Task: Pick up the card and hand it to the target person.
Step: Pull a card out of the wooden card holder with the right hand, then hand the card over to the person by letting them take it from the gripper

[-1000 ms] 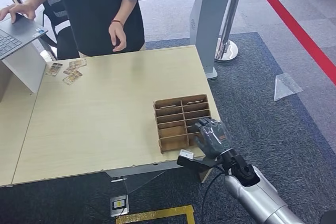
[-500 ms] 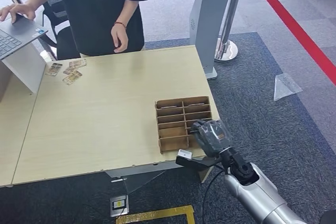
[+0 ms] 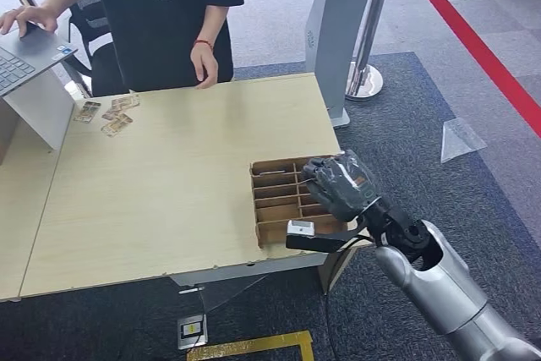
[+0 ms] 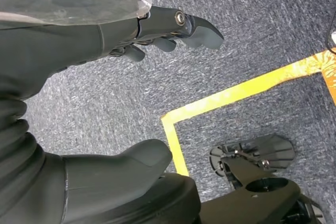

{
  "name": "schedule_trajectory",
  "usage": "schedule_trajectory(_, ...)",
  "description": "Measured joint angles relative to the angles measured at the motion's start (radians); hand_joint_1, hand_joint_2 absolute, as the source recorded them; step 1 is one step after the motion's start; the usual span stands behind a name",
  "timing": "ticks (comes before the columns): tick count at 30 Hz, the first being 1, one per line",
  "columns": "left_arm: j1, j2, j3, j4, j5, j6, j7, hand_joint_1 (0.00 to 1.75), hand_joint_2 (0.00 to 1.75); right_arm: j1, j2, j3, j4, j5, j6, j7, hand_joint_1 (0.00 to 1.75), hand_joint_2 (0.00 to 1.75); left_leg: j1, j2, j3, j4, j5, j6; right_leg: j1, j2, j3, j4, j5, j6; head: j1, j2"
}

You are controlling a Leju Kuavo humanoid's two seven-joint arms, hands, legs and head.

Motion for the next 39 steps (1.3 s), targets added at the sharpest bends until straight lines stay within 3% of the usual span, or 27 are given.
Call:
schedule_trajectory(4, -0.004, 0.003, 0.0, 0.0, -0.006, -0.006, 0.0, 0.0, 1.75, -0.112, -0.07, -0.009, -0.121, -0.109, 0.132, -0.038, 1.75, 1.75, 0.0, 0.0, 0.0, 0.001, 0.0, 0.0, 0.0, 0.0, 0.0, 0.0, 0.001, 0.001, 0.0, 0.0)
schedule_trajectory(8, -0.01, 0.005, 0.0, 0.0, -0.014, -0.009, 0.001, 0.0, 1.75, -0.23, -0.135, -0.012, -0.205, -0.195, 0.174, -0.031, 1.75, 1.75, -0.001, 0.0, 0.0, 0.001, 0.0, 0.0, 0.0, 0.0, 0.0, 0.0, 0.001, 0.001, 0.0, 0.0)
schedule_trajectory(11, -0.013, 0.005, 0.0, 0.0, -0.014, -0.008, 0.0, 0.0, 1.75, -0.297, -0.167, -0.012, -0.237, -0.234, 0.12, 0.001, 1.75, 1.75, 0.0, 0.0, 0.0, 0.001, 0.0, 0.0, 0.0, 0.0, 0.0, 0.0, 0.001, 0.001, 0.0, 0.0)
schedule_trajectory(14, -0.014, 0.003, 0.0, 0.0, -0.015, -0.005, 0.001, 0.0, 1.75, -0.336, -0.18, -0.013, -0.244, -0.227, -0.006, 0.041, 1.75, 1.75, 0.0, 0.0, -0.001, 0.0, 0.0, 0.0, 0.0, 0.0, 0.0, 0.0, 0.0, 0.001, 0.0, 0.0)
schedule_trajectory(19, -0.015, -0.007, 0.0, 0.0, -0.017, -0.001, 0.007, 0.0, 1.75, -0.348, -0.176, -0.002, -0.223, -0.107, -0.172, 0.118, 1.75, 1.75, 0.0, -0.001, -0.002, 0.0, 0.0, 0.0, 0.0, -0.001, 0.0, 0.0, 0.0, 0.001, 0.0, 0.0)
schedule_trajectory(25, -0.022, -0.021, -0.001, 0.0, -0.025, 0.003, 0.018, 0.0, 1.75, -0.346, -0.129, 0.046, -0.129, 0.113, -0.337, 0.24, 1.75, 1.75, 0.0, -0.001, -0.002, -0.001, 0.0, 0.0, 0.0, -0.001, 0.0, 0.0, 0.0, 0.001, 0.0, 0.0)
schedule_trajectory(31, -0.028, -0.03, -0.001, 0.0, -0.033, 0.005, 0.021, 0.0, 1.75, -0.332, -0.058, 0.097, 0.009, 0.218, -0.436, 0.302, 1.75, 1.75, 0.0, -0.001, -0.002, -0.001, 0.0, 0.0, 0.0, -0.002, 0.0, 0.001, 0.0, 0.0, 0.0, 0.0)
schedule_trajectory(35, -0.029, -0.031, -0.001, 0.0, -0.034, 0.005, 0.023, 0.0, 1.75, -0.33, -0.047, 0.103, 0.03, 0.228, -0.444, 0.304, 1.75, 1.75, 0.0, -0.001, -0.002, -0.001, 0.0, 0.0, 0.0, -0.002, 0.0, 0.001, 0.0, 0.0, 0.0, 0.0)
schedule_trajectory(39, -0.029, -0.035, -0.002, 0.0, -0.037, 0.005, 0.035, 0.0, 1.75, -0.308, 0.043, 0.142, 0.22, 0.265, -0.519, 0.322, 0.0, 1.75, 0.0, -0.001, -0.002, -0.001, 0.0, 0.0, 0.0, -0.002, -0.001, 0.001, 0.0, 0.0, 0.0, 0.0)
